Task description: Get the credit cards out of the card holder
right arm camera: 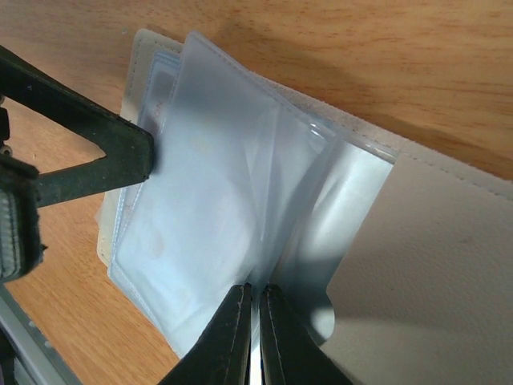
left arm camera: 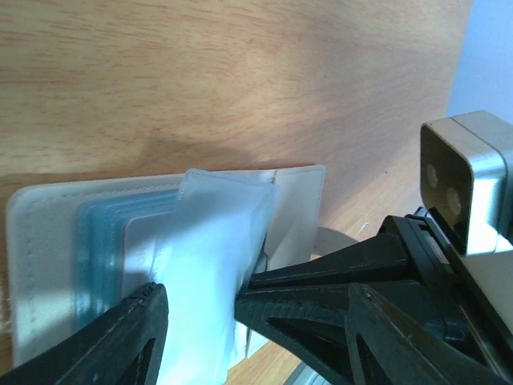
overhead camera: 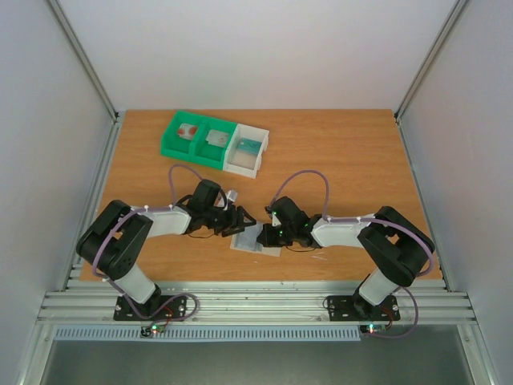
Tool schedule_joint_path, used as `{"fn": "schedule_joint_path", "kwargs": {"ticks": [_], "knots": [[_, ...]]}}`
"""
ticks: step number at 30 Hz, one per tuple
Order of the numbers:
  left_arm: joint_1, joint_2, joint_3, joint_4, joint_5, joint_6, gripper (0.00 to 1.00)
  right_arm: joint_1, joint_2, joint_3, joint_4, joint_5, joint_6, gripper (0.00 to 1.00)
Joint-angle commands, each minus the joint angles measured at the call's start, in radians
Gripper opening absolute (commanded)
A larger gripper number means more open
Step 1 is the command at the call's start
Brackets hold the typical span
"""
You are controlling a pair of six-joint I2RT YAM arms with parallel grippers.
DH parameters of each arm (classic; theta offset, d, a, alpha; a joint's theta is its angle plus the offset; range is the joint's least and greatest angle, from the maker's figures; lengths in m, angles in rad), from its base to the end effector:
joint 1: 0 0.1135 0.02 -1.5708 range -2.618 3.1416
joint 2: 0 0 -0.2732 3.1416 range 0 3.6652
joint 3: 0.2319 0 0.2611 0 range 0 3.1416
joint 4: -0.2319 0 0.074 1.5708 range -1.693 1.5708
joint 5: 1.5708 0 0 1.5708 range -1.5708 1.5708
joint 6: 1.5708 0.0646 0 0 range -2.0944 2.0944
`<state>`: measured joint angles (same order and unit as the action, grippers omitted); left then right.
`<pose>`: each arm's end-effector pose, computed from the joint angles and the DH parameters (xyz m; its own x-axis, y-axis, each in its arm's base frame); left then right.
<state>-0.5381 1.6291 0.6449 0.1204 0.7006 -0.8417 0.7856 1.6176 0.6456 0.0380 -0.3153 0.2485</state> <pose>0.2420 -0.1929 0.1140 -0.9953 -0.0699 -0.0672 0.0137 0.5849 -0.8110 0.2022 0.2306 0.1015 -0.7484 -0.4179 -0.5150 -0.6383 0.6649 0.3879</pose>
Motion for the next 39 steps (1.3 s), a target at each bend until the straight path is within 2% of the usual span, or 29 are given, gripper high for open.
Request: {"fn": "schedule_joint_path", "kwargs": {"ticks": [1, 5, 15, 25, 34, 39], "knots": [[-0.003, -0.051, 0.007, -0.073, -0.071, 0.037, 0.61, -0.003, 0.004, -0.037, -0.102, 0.099, -0.018, 0.08], [-0.005, -0.086, 0.029, -0.181, -0.122, 0.116, 0.62, -0.004, -0.005, -0.037, -0.107, 0.102, -0.019, 0.08], [-0.006, -0.080, -0.040, -0.026, -0.030, 0.064, 0.62, -0.003, -0.002, -0.035, -0.104, 0.101, -0.012, 0.08], [-0.060, -0.037, -0.045, 0.022, -0.032, 0.025, 0.61, -0.004, -0.002, -0.046, -0.083, 0.101, -0.011, 0.07], [-0.072, -0.069, -0.102, 0.177, -0.025, -0.086, 0.60, -0.004, -0.020, -0.062, -0.062, 0.108, 0.002, 0.08], [-0.072, -0.038, -0.153, 0.350, -0.001, -0.175, 0.60, -0.003, -0.100, -0.116, 0.054, 0.110, 0.027, 0.08]]}}
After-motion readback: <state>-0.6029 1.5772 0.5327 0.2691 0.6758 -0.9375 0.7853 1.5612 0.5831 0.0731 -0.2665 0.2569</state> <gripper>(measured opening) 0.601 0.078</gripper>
